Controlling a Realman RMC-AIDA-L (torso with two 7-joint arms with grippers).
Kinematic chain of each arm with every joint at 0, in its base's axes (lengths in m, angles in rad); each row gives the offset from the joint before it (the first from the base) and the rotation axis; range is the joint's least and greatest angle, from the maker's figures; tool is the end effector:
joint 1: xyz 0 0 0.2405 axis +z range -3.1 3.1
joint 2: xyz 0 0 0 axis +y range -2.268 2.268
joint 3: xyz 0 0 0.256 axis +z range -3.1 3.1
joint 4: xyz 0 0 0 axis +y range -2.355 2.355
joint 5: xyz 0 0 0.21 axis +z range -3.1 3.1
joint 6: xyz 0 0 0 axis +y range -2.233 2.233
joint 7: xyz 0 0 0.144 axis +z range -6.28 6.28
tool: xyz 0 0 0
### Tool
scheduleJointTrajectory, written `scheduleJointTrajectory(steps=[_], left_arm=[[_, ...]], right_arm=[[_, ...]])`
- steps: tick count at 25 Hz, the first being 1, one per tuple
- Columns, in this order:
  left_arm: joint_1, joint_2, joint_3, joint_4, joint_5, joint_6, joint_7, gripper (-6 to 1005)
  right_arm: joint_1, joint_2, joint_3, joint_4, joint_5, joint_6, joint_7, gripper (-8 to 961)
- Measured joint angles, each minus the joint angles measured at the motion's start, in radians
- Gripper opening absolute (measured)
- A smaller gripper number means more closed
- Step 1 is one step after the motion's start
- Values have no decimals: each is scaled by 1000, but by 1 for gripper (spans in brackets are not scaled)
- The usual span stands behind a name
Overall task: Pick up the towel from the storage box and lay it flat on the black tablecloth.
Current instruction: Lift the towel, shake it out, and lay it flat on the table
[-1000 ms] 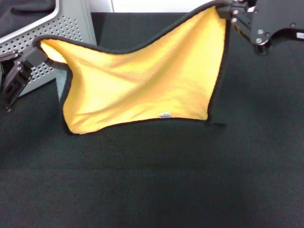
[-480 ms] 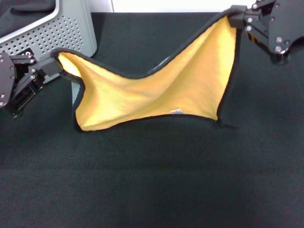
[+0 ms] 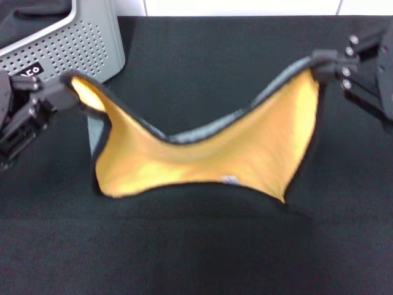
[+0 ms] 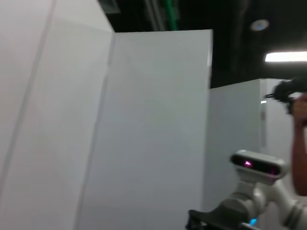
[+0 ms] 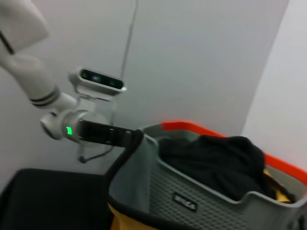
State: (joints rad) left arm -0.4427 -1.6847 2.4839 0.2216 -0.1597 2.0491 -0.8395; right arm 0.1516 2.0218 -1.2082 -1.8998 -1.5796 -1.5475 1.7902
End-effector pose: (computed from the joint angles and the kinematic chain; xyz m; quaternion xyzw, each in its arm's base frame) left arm -0.2721 0.2515 0.0893 -0.8439 -0.0693 -0.5248 0.0869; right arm 0.1041 0.2589 0.1019 -0.9540 -0.0819 0.2229 0.1830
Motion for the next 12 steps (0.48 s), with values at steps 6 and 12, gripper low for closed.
scheduleJointTrajectory(steps=[6,12], left_arm=[[35,20,-8,91,69,0,6,3],[96,27,-12,160,124,0,8,3]], right_arm=[[-6,0,18,5,26,-96,0,11],[-27,0,24,6,75,-198,5,11]])
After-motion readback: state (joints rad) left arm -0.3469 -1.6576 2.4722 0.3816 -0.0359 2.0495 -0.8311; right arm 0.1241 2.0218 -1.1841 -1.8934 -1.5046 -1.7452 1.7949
